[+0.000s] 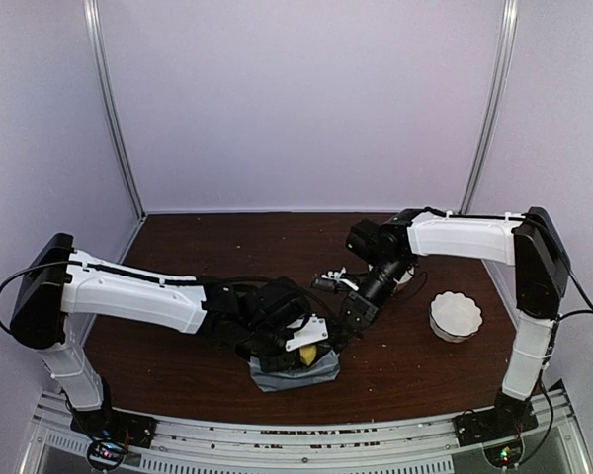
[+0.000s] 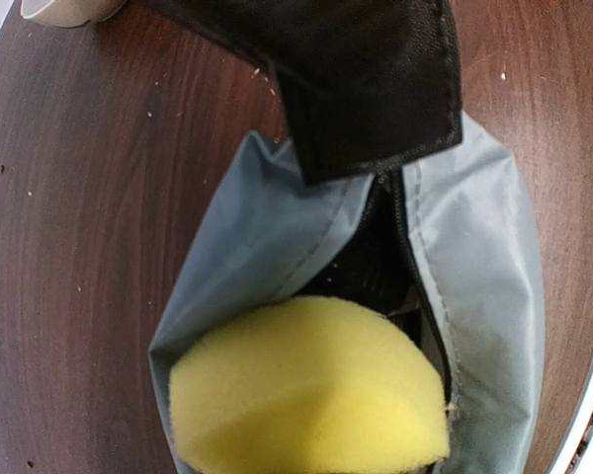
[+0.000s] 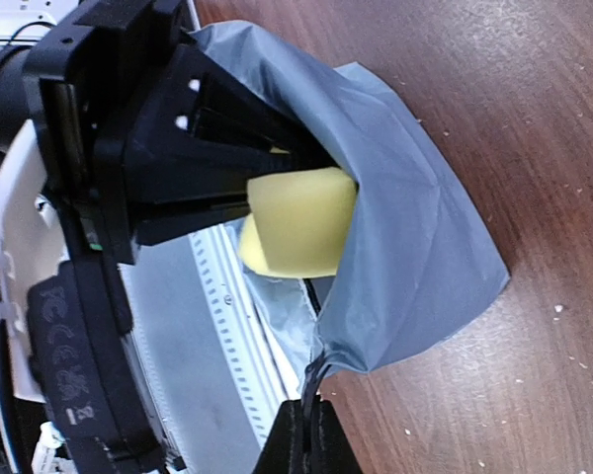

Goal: Sort the hair-cutting tools

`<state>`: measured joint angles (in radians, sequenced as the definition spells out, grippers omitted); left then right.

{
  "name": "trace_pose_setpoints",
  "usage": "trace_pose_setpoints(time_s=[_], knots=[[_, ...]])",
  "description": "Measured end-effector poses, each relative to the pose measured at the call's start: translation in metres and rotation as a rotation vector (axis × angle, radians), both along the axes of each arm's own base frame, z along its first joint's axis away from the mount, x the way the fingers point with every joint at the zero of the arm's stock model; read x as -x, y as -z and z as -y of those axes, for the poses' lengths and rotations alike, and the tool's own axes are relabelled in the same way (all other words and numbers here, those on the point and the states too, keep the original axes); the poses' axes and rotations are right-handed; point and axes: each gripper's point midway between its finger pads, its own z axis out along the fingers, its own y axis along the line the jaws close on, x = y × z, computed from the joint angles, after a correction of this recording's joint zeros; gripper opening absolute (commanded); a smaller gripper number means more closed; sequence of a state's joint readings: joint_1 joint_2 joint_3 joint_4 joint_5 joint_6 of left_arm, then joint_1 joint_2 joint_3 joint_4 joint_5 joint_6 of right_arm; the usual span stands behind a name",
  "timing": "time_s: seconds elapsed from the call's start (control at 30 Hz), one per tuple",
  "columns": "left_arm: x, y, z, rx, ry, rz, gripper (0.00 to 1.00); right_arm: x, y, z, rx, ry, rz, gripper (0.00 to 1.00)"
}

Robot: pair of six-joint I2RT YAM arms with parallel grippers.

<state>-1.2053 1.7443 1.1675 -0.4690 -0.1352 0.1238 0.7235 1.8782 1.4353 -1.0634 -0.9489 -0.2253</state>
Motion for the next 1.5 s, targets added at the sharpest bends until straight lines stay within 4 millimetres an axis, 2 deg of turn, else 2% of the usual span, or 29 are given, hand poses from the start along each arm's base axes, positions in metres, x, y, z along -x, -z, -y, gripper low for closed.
trace_pose_setpoints(time_s=[0.17,0.27,0.47,0.63,0.9,1.0,1.17,1.33,1.5], knots=[[-0.003,-0.001,0.007,0.002,0.069,0.045,0.0,0.006,-0.007,-0.004,-0.045,-0.014,-0.055,0.0],[-0.005,0.007,0.015,-0.012,0.107,0.06,0.0,0.004,-0.013,-0.005,-0.076,-0.009,-0.074,0.0],[-0.004,0.015,0.02,-0.013,0.132,0.051,0.0,-0.015,-0.013,0.005,-0.093,0.055,-0.107,0.0],[0.006,0.018,0.02,-0.007,0.161,0.0,0.0,-0.02,-0.01,0.008,-0.101,0.07,-0.126,0.0],[0.033,0.015,0.026,0.007,0.263,-0.048,0.14,-0.019,-0.008,0.007,-0.105,0.052,-0.113,0.0],[0.036,0.017,0.026,-0.004,0.273,-0.054,0.18,-0.019,-0.008,0.007,-0.118,0.037,-0.1,0.0],[0.026,0.022,0.034,-0.005,0.223,-0.071,0.23,-0.018,-0.008,0.007,-0.131,0.021,-0.084,0.0],[0.016,0.019,0.037,0.034,0.143,-0.079,0.43,-0.019,-0.009,0.007,-0.14,0.013,-0.077,0.0],[0.007,0.015,0.038,0.072,0.064,-0.074,0.51,-0.018,-0.011,0.006,-0.16,0.006,-0.079,0.0]])
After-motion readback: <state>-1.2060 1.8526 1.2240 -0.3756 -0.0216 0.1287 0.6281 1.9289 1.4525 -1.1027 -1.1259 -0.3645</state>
